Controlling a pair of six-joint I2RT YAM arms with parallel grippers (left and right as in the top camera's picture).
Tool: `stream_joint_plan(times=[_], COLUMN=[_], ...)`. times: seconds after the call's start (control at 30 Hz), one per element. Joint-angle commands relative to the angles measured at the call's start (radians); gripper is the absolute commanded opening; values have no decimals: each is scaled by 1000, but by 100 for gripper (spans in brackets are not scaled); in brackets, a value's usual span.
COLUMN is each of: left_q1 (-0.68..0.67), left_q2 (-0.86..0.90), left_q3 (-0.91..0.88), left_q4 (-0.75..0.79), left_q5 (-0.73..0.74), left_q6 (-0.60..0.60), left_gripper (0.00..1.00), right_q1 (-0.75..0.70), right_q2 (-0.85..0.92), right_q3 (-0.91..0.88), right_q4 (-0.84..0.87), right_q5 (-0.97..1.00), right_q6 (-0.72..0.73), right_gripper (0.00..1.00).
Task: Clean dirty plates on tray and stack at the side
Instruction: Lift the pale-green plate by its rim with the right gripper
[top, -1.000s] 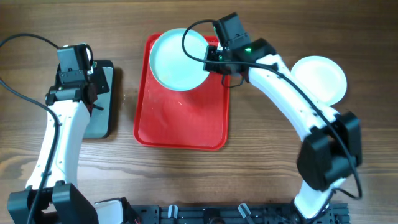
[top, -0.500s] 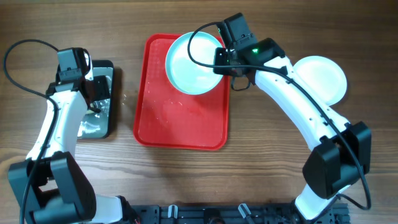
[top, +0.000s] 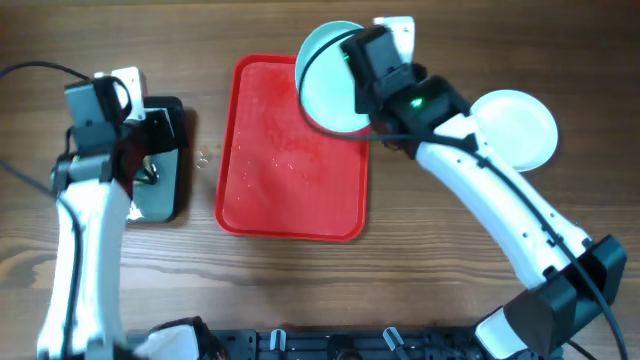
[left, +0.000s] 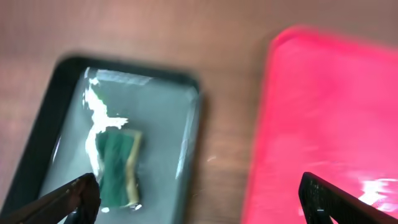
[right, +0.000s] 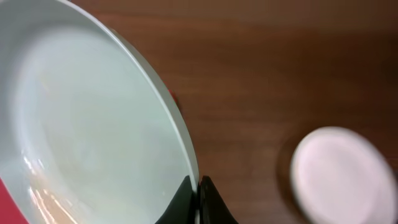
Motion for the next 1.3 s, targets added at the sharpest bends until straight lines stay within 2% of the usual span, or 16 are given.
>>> stream_joint_plan(times=[0.0,0.27,0.43,0.53,0.8,1.13,1.27], left_q1=[5,5,5,5,5,5,5], left_q2=[-146,-368,-483,-540,-552,-552,-552], left_q3=[4,4,4,4,3,3,3], left_q4=[3,-6,-4,-6,-26,-26,-26], left_q5=[153,172,193,193,212,227,227], left_q6=[-31,-64,-78,-78,-78,-77,-77], left_gripper=[100,100,100,100,100,100,100], right_q1=[97,203,246,280,344,357,357], right_q2=[-14,39,116,189,312,339,339], right_q3=[31,29,29,29,28,28,28], right_q4=[45,114,116,142,270,506,555], right_q5=[293,525,631,724,886,904,908], right_q6=[-113,-217,-236,-304,-507,-779,-817], right_gripper=[5,4,4,4,4,4,4])
